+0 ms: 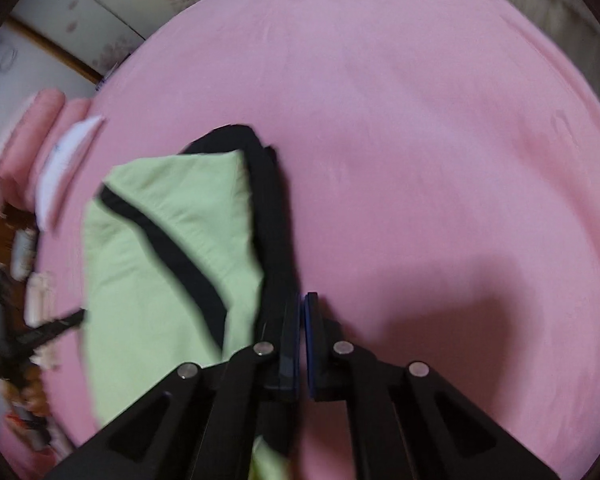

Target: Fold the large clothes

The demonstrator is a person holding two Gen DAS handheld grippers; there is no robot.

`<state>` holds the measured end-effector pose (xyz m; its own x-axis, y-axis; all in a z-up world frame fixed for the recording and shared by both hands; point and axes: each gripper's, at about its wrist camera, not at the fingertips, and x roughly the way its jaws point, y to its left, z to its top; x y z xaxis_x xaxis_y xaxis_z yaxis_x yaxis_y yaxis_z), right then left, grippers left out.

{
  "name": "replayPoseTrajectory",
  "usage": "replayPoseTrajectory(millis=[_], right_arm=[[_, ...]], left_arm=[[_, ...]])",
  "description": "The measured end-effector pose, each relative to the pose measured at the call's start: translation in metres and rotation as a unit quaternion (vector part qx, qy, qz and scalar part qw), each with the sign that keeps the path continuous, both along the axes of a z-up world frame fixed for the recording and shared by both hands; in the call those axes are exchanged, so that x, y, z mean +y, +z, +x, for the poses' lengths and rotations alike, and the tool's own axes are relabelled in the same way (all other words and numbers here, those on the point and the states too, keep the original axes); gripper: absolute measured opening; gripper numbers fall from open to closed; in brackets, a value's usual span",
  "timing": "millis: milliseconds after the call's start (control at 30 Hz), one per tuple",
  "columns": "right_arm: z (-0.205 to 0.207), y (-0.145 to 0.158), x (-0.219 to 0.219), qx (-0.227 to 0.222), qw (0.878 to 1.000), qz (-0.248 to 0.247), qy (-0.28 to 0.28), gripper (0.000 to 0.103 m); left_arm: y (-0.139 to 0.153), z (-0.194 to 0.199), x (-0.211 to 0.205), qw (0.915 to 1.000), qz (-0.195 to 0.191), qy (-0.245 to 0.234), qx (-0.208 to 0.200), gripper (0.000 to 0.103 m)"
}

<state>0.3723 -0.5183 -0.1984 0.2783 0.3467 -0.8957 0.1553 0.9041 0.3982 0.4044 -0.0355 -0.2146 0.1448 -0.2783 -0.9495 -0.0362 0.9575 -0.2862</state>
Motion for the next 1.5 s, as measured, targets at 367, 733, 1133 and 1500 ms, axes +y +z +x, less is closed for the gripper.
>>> replayPoseTrajectory(millis=[367,733,1133,1500], right_arm=[[-0.066,-0.02,0.058,0.077,0.991,0.007,0.11,0.009],[-0.108,-0.028,0.017,0.122,0.99,-0.04,-0.056,0.0],[-0.085,0.026,0.113,-0.06,0.992,0.056,0.099,0.0],[0.033,-0.041,0.161,-0.126,0.987,0.087,0.053,0.0]], left_arm=[[-0.016,-0.072,-0.012,0.9995,-0.03,-0.006,0.006,0.049],[0.004,-0.088,0.0,0.9994,0.034,0.004,-0.007,0.032],[0.025,-0.077,-0.059,0.9982,-0.024,-0.01,-0.055,0.031],[-0.019,0.037,-0.1,0.9774,0.091,0.037,-0.187,0.026]])
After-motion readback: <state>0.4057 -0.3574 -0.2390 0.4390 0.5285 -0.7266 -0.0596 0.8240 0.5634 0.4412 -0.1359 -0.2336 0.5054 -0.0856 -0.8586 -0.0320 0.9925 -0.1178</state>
